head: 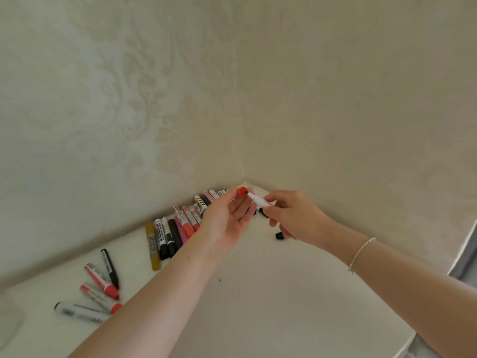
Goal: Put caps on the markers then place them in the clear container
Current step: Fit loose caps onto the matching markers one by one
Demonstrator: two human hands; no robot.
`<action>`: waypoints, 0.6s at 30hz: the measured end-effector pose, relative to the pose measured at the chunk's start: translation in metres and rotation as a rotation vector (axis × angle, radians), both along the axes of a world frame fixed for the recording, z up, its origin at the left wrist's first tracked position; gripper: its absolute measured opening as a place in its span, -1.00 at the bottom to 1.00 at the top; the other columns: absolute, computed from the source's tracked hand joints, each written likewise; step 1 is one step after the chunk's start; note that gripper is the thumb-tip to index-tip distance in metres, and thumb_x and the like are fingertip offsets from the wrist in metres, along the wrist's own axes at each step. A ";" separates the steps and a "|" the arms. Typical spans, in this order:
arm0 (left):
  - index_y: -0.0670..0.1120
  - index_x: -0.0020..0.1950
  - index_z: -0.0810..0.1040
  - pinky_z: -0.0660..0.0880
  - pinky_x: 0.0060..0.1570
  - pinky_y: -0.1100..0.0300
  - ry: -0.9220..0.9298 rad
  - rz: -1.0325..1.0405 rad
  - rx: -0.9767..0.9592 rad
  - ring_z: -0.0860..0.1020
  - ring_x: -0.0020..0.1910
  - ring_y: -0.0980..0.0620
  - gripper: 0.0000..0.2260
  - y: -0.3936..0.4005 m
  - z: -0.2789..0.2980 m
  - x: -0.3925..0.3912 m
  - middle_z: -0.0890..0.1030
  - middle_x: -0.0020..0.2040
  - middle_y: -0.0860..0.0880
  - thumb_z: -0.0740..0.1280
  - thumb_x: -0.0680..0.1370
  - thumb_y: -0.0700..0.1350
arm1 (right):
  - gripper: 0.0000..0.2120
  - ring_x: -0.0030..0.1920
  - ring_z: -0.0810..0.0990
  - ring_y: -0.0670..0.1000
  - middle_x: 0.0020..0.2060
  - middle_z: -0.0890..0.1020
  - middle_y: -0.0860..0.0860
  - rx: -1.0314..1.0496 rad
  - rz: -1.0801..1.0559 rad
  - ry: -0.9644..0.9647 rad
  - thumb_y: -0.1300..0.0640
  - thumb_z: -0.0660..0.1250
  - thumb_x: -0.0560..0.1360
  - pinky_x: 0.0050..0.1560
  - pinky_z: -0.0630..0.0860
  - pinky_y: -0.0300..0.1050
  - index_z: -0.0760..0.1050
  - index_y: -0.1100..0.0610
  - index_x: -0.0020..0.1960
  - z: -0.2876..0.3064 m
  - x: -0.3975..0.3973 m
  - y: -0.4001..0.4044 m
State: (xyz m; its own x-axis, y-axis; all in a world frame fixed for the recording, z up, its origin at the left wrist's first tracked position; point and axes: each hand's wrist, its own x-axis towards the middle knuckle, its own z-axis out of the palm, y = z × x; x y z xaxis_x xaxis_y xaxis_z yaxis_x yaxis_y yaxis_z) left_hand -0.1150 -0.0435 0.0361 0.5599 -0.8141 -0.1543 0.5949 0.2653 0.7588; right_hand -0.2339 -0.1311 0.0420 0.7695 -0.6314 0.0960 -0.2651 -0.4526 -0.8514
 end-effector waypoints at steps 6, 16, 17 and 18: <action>-0.21 0.01 0.52 0.61 -0.23 0.21 -0.146 0.008 0.066 0.63 -0.11 0.02 -0.89 0.000 0.000 0.004 0.64 -0.03 -0.13 0.25 0.61 -0.19 | -0.75 -0.43 0.43 0.04 -0.29 0.57 0.07 -0.112 -0.011 0.076 -0.05 0.22 0.54 -0.40 0.46 -0.16 0.57 0.09 0.00 0.007 -0.001 0.003; -0.17 -0.07 0.53 0.54 -0.42 0.28 -0.459 -0.277 0.311 0.65 -0.28 0.06 -0.93 0.011 0.017 0.011 0.67 -0.18 -0.08 0.26 0.55 -0.21 | -0.80 -0.23 0.49 -0.15 -0.15 0.61 -0.22 -0.488 -0.029 0.173 -0.16 0.36 0.43 -0.29 0.38 -0.20 0.49 -0.11 -0.01 0.018 -0.009 -0.006; -0.15 -0.12 0.56 0.49 -0.48 0.31 -0.477 -0.316 0.340 0.61 -0.34 0.09 -0.89 0.012 0.019 0.013 0.65 -0.17 -0.08 0.25 0.55 -0.21 | -0.78 -0.25 0.48 -0.16 -0.16 0.61 -0.22 -0.505 -0.021 0.172 -0.17 0.38 0.41 -0.29 0.37 -0.20 0.51 -0.09 -0.03 0.019 -0.008 -0.005; -0.12 -0.13 0.59 0.45 -0.51 0.33 -0.505 -0.345 0.356 0.57 -0.38 0.11 -0.86 0.013 0.020 0.013 0.63 -0.17 -0.08 0.25 0.55 -0.19 | -0.79 -0.29 0.47 -0.18 -0.16 0.61 -0.20 -0.507 -0.012 0.164 -0.18 0.40 0.40 -0.31 0.36 -0.22 0.52 -0.09 -0.07 0.020 -0.007 -0.005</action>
